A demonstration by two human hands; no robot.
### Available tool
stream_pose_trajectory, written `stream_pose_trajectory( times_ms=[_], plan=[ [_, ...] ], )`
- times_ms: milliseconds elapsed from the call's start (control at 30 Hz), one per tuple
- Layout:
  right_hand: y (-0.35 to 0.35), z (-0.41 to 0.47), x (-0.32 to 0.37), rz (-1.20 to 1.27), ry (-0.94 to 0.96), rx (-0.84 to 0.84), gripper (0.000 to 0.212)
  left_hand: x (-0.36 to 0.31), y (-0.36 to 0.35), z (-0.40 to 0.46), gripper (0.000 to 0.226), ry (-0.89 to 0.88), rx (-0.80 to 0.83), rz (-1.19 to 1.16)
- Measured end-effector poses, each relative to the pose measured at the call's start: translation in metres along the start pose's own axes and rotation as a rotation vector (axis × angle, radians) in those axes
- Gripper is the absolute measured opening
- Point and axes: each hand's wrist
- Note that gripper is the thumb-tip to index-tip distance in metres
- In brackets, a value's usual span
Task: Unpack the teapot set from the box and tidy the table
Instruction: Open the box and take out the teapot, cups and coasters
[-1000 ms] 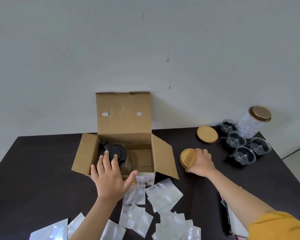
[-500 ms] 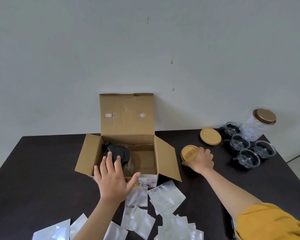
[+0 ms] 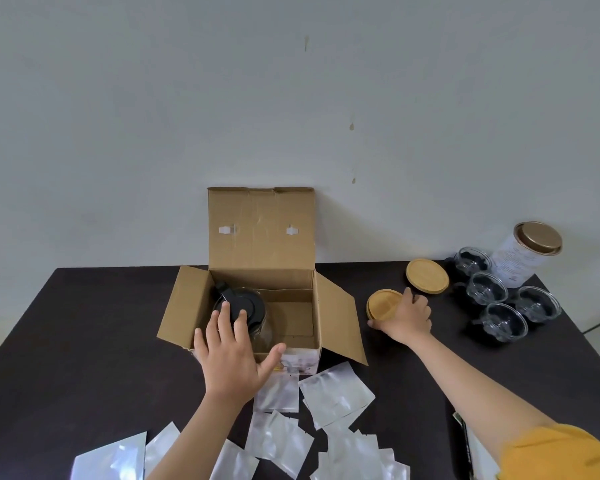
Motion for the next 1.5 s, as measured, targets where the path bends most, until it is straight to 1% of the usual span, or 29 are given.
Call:
stream_pose_trajectory(
  times_ms=[67,167,267,333,433,500,567,633,700,767,833,933,1067,1167,1267,1333,1400,1500],
  plan=[
    [0.006,-0.009,0.011,0.038,0.086,-0.074,0.107,0.000,-0.001,0.000,0.093,-0.002,-0.004,-0.008],
    [0.015,-0.033,0.038,0.196,0.333,-0.165,0.074,0.002,-0.002,0.000,0.095,-0.010,-0.041,-0.032],
    [0.020,-0.069,0.079,0.304,0.563,-0.121,0.054,0.003,-0.004,0.000,0.102,-0.009,-0.087,-0.080],
    [0.019,-0.089,0.106,0.301,0.671,-0.039,0.049,0.003,-0.003,-0.003,0.111,0.016,-0.090,-0.119],
    [0.010,-0.114,0.140,0.193,0.769,0.113,0.051,0.006,0.004,-0.009,0.133,0.160,-0.058,-0.209],
    [0.001,-0.126,0.162,0.125,0.808,0.220,0.059,0.013,0.010,-0.013,0.143,0.256,0.009,-0.241],
    [-0.009,-0.134,0.181,0.005,0.823,0.327,0.076,0.022,0.013,-0.015,0.149,0.283,0.059,-0.232],
    [-0.018,-0.137,0.195,-0.145,0.817,0.410,0.093,0.028,0.014,-0.017,0.152,0.269,0.078,-0.195],
    [-0.025,-0.139,0.204,-0.288,0.802,0.434,0.103,0.029,0.013,-0.016,0.153,0.255,0.089,-0.153],
    [-0.032,-0.140,0.210,-0.381,0.788,0.409,0.104,0.030,0.012,-0.015,0.153,0.247,0.086,-0.144],
    [-0.038,-0.140,0.214,-0.412,0.774,0.379,0.101,0.030,0.011,-0.015,0.151,0.235,0.069,-0.153],
    [-0.041,-0.139,0.215,-0.344,0.768,0.330,0.094,0.030,0.011,-0.016,0.151,0.228,0.079,-0.156],
    [-0.032,-0.140,0.207,-0.272,0.777,0.304,0.099,0.032,0.009,-0.014,0.150,0.212,0.066,-0.158],
    [-0.004,-0.144,0.200,-0.183,0.814,0.270,0.098,0.036,0.006,-0.012,0.146,0.186,0.052,-0.131],
    [0.034,-0.149,0.190,0.021,0.826,0.273,0.099,0.042,0.006,-0.010,0.142,0.180,0.048,-0.104],
    [0.059,-0.149,0.182,0.132,0.814,0.245,0.099,0.047,0.010,-0.008,0.143,0.186,0.059,-0.085],
    [0.082,-0.146,0.172,0.215,0.803,0.190,0.094,0.054,0.013,-0.005,0.146,0.197,0.062,-0.042],
    [0.107,-0.134,0.155,0.271,0.729,0.068,0.098,0.068,0.018,-0.001,0.149,0.229,0.048,0.009]
  ],
)
Point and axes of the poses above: each hand's wrist, its own z-axis towards the middle knuckle, its own y-axis out of the back of the hand, x = y × z, and after that the axes turned 5 degrees about x, right-handed
